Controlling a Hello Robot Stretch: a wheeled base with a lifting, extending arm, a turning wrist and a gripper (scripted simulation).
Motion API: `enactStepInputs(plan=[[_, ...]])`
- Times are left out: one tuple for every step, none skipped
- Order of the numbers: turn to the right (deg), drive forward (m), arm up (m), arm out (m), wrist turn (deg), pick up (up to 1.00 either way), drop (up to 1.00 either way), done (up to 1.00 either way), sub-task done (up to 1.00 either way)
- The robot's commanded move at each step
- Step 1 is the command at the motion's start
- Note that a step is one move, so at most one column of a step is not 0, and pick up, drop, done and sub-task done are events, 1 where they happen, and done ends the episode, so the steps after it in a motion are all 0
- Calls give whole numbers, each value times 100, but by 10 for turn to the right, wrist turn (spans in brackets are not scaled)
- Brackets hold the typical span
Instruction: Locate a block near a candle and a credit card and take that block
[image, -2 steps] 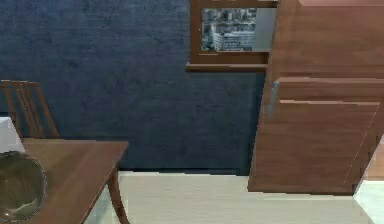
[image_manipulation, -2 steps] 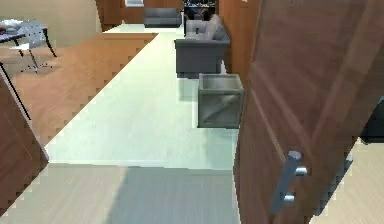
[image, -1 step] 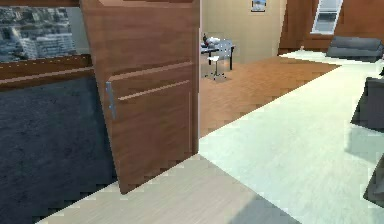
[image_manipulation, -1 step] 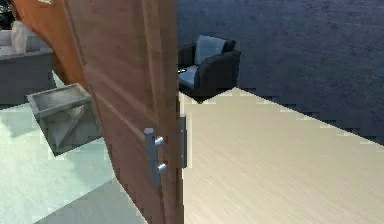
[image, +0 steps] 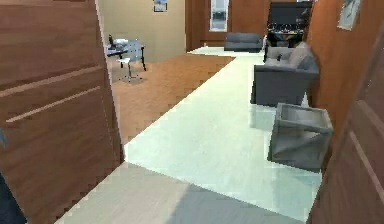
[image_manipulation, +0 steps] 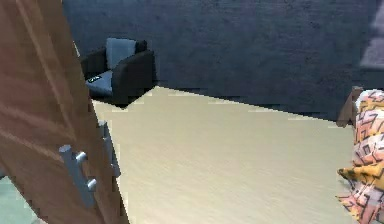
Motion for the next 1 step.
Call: enactStepInputs(plan=[[0, 100, 0, 0, 0, 0, 0, 0, 0]])
